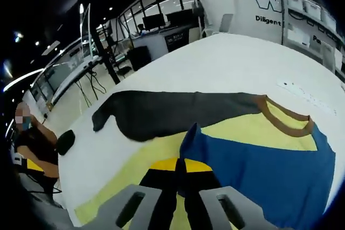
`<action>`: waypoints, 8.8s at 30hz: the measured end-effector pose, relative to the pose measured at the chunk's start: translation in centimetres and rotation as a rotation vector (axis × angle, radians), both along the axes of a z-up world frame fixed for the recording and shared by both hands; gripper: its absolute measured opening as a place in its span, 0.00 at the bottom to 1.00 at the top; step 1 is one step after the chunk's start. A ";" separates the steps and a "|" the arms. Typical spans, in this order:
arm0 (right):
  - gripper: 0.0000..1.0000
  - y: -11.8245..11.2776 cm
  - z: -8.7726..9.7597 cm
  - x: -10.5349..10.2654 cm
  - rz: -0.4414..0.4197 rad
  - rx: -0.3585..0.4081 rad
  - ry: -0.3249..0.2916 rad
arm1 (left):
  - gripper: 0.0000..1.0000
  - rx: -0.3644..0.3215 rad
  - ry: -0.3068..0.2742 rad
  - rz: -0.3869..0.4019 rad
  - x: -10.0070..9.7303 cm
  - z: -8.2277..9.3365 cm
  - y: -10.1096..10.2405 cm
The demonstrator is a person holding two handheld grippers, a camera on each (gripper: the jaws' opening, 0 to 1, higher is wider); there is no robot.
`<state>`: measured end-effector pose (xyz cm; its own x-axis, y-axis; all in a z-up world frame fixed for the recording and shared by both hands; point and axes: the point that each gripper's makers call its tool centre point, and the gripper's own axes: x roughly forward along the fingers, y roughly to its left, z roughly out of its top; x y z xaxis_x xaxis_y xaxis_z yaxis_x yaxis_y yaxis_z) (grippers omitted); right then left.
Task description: Fold the garment on the visible template until the final outline fits inside the template.
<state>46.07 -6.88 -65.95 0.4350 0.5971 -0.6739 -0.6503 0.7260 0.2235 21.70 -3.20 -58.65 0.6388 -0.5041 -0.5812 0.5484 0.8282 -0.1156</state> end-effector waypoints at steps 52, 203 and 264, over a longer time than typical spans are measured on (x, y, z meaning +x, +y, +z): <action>0.97 -15.7 3.4 1.0 -0.201 0.073 -0.105 | 0.99 0.000 -0.003 0.047 0.4 0.9 -0.1; 0.99 -24.7 15.1 -15.2 -0.008 0.116 -0.240 | 0.97 -0.076 0.011 0.436 7.8 0.4 8.6; 0.98 -25.1 11.5 -18.9 -0.102 0.071 -0.201 | 0.09 0.058 0.105 0.919 17.2 -8.3 20.4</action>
<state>27.21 -32.01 -54.49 0.6171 0.5858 -0.5254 -0.6106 0.7776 0.1498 38.90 17.25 -66.97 0.7158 0.2061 -0.6672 -0.3375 0.9386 -0.0722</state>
